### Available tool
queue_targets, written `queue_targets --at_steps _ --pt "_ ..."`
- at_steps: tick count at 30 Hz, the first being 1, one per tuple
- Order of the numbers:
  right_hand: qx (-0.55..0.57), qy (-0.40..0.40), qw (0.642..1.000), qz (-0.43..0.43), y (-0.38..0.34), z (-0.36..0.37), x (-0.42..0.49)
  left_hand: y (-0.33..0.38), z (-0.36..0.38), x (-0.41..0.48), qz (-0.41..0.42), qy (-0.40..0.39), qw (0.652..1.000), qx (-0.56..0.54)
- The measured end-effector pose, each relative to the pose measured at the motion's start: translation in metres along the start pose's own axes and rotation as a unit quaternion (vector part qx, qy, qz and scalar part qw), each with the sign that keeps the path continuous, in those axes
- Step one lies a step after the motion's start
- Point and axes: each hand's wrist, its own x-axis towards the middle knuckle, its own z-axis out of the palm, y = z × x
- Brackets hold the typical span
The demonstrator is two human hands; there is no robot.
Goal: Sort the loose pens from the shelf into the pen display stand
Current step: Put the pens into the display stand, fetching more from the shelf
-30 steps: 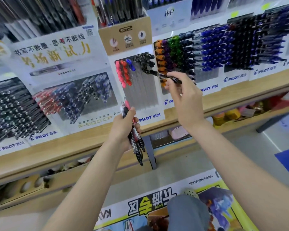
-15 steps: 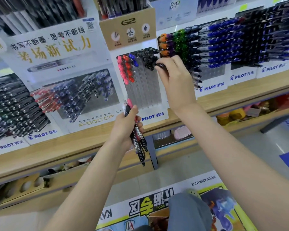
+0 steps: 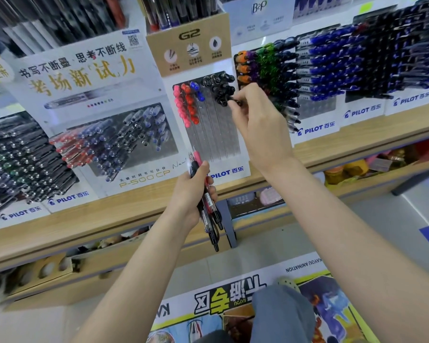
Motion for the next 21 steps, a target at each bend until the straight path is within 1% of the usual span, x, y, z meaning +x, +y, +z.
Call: queue_targets --at_steps 6,11,15,21 --pt "-0.019 0.004 1.000 -0.008 0.0078 0.0041 0.0015 0.0030 0.0013 -0.0016 0.000 0.006 1.000 0.010" --pt "-0.036 -0.008 0.999 -0.004 0.0100 0.0085 0.0038 0.0082 0.0033 -0.0040 -0.002 0.003 1.000 0.001" --pt "-0.012 -0.013 1.000 -0.002 0.0080 0.0048 0.0002 0.0093 0.0037 -0.0035 -0.002 0.003 1.000 0.004" --pt "0.008 0.000 1.000 0.001 0.0088 0.0046 0.0022 0.0080 0.0045 0.0014 -0.008 0.009 1.000 0.013"
